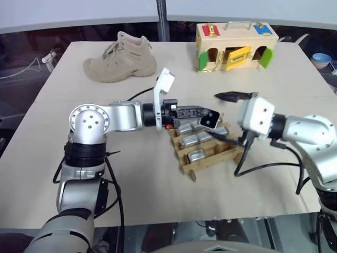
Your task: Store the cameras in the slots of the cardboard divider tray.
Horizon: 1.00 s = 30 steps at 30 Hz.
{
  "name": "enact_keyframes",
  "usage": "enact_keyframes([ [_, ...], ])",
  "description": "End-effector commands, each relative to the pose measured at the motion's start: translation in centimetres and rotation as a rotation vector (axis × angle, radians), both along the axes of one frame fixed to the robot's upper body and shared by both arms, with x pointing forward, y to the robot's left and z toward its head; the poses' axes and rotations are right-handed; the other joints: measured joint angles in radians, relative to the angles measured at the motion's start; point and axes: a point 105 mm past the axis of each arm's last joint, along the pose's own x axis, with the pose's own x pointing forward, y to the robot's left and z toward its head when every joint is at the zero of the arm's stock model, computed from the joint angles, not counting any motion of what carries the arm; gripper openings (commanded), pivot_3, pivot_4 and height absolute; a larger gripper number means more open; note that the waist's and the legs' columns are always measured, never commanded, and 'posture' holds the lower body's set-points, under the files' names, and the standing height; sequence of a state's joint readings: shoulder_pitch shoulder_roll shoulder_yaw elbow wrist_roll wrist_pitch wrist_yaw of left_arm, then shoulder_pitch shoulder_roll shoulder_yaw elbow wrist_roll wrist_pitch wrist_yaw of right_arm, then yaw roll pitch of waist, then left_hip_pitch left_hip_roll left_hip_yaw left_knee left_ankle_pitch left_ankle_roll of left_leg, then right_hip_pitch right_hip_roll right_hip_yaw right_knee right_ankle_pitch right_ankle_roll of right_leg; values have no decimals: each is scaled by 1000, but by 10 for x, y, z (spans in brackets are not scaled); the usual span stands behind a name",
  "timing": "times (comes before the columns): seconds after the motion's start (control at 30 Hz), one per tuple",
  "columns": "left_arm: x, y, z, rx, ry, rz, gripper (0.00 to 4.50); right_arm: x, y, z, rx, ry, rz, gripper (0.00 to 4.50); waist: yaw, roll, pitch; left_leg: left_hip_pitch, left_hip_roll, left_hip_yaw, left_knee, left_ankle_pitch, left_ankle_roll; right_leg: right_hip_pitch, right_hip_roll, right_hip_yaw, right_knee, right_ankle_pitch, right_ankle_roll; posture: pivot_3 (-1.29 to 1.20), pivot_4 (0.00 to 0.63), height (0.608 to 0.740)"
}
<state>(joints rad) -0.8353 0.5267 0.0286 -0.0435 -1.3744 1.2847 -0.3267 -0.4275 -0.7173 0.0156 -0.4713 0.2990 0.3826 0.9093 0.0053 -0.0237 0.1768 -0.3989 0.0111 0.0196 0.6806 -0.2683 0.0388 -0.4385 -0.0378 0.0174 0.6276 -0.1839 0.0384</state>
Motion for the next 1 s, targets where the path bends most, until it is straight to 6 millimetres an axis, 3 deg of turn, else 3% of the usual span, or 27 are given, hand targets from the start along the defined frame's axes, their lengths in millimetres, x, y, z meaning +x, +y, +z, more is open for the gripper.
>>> enact_keyframes([
  [0.03, 3, -2, 17, -31, -67, -19, 659, 13, -53, 14, 71, 110, -72, 4454, 6, 0, 0, 0, 0, 1, 1, -1, 2, 0, 0, 0, 0, 0, 0, 0, 150, 740],
  [0.13, 5, -3, 18, 2, -103, -33, 659, 14, -78, 17, 22, 166, -6, 4454, 6, 0, 0, 0, 0, 2, 1, -2, 3, 1, 0, 1, 0, 0, 0, 0, 150, 740],
  [0.3, -2, -19, 5, 120, -257, -133, 659, -1, -95, 24, -74, 291, 190, 4454, 0, 1, 1, 0, 0, 3, 1, -2, 3, 0, 1, 1, 0, 0, 0, 0, 150, 740],
  [0.57, -6, -39, -8, 252, -305, -231, 659, -12, -90, 45, -20, 294, 356, 4454, -2, 1, 1, 0, 0, 1, 1, -2, 3, 0, 1, 1, 0, 0, 0, 0, 150, 740],
  [0.77, -3, -55, -21, 383, -334, -236, 659, -15, -85, 46, -19, 282, 391, 4454, 6, 1, 1, -1, 0, 0, 2, -2, 4, 0, 0, 1, 0, 0, 1, 0, 150, 740],
  [1.0, -20, -46, -46, 515, -226, -343, 659, -17, -90, 40, -42, 285, 371, 4454, 2, 2, 1, -1, 0, 0, 2, -2, 4, 0, 1, 1, 1, 0, 1, 0, 150, 740],
])
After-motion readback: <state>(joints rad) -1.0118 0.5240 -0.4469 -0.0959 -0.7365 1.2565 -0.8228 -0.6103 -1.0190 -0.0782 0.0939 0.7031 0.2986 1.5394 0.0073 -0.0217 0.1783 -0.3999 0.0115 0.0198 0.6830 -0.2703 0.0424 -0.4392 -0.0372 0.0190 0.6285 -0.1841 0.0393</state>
